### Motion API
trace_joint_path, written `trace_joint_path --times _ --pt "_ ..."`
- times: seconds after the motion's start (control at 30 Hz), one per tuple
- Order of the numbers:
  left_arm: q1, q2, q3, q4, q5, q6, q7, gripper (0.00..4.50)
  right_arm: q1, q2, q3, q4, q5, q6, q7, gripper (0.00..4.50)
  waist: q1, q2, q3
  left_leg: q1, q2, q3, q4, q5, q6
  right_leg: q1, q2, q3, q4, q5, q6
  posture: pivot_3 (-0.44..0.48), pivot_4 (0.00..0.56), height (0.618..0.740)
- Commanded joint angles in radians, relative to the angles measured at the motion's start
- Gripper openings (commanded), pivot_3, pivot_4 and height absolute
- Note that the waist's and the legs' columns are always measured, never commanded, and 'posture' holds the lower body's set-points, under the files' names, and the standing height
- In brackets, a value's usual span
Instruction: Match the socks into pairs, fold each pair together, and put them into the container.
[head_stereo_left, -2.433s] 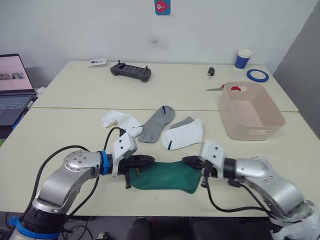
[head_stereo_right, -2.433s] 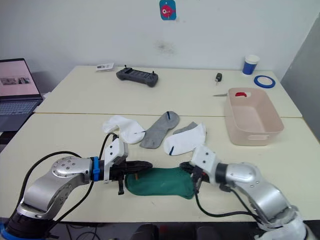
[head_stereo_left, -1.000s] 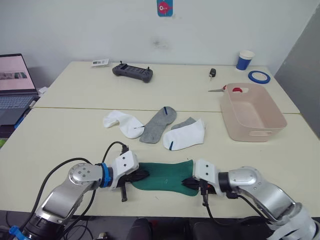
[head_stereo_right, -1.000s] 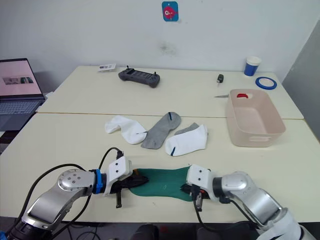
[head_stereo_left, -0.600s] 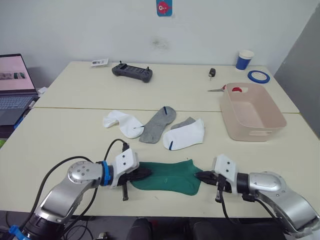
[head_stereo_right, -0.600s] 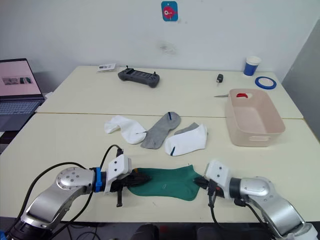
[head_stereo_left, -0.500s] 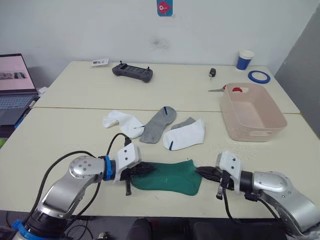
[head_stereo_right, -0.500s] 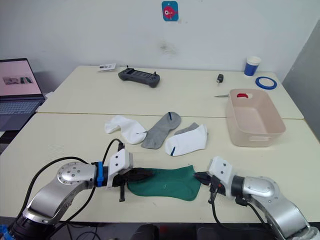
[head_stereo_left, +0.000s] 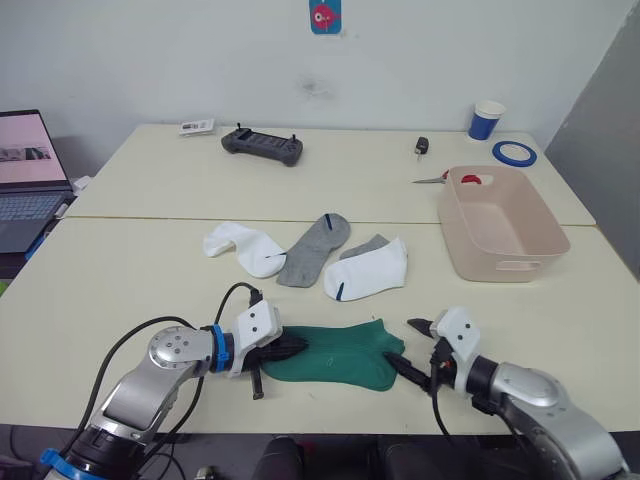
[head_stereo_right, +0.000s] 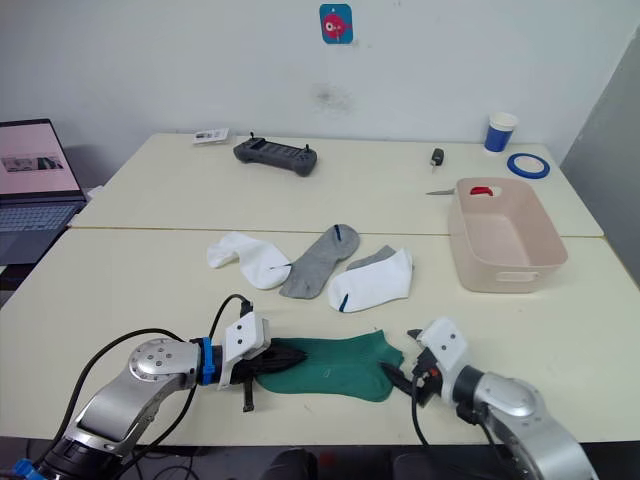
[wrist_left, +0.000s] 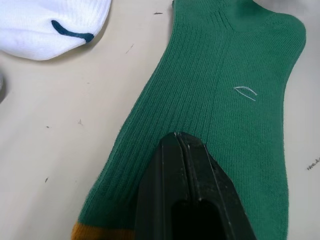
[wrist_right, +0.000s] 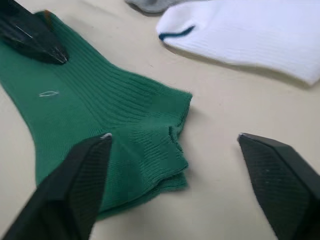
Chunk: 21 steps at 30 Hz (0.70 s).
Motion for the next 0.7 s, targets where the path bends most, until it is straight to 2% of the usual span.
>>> trace_joint_path --times 0.03,0.07,0.17,0.5,0.53,0.7 --pt "0.018 0.003 -0.032 0.017 0.032 0.001 -0.011 0.0 0.012 0.003 0.02 0.017 -0.028 -0.006 -0.021 4.3 0.0 0.0 -0.001 0.0 0.0 0.0 0.0 0.0 0.0 0.0 0.0 0.0 0.0 0.0 0.0 0.0 0.15 0.74" --pt "0.019 0.004 -0.029 0.015 0.031 -0.001 -0.012 0.0 0.019 0.001 0.027 0.019 -0.03 -0.007 -0.018 4.3 0.0 -0.001 -0.002 0.001 0.0 0.0 0.0 0.0 0.0 0.0 0.0 0.0 0.0 0.0 0.0 0.0 0.15 0.74" --pt "0.018 0.004 -0.012 0.011 0.022 -0.005 -0.01 0.0 0.028 0.0 0.043 0.023 -0.039 -0.017 -0.01 3.69 0.0 -0.001 -0.002 0.001 0.0 0.0 0.0 0.0 0.0 0.001 0.0 0.0 0.0 0.0 0.0 0.0 0.15 0.74" --pt "-0.033 -0.023 0.05 -0.045 -0.049 0.055 0.021 0.0 0.039 -0.071 0.034 -0.028 -0.037 -0.08 0.063 0.22 0.0 -0.002 -0.001 0.0 0.0 0.0 -0.001 0.0 0.0 0.0 0.0 -0.001 0.0 0.0 0.0 0.0 0.15 0.74" --pt "-0.036 -0.025 0.051 -0.051 -0.053 0.062 0.022 0.0 0.029 -0.078 0.025 -0.027 -0.035 -0.088 0.07 0.02 0.0 -0.002 -0.001 0.0 0.0 0.0 -0.001 0.0 0.0 0.0 0.0 -0.001 0.0 0.0 0.0 0.0 0.15 0.74" --pt "-0.087 -0.067 0.033 -0.09 -0.081 0.107 0.034 0.0 -0.06 -0.105 -0.063 -0.003 0.012 -0.072 0.101 0.02 0.0 -0.001 0.0 -0.001 0.0 0.0 0.0 0.0 0.0 0.0 0.0 -0.001 0.0 0.0 0.001 0.0 0.15 0.74"
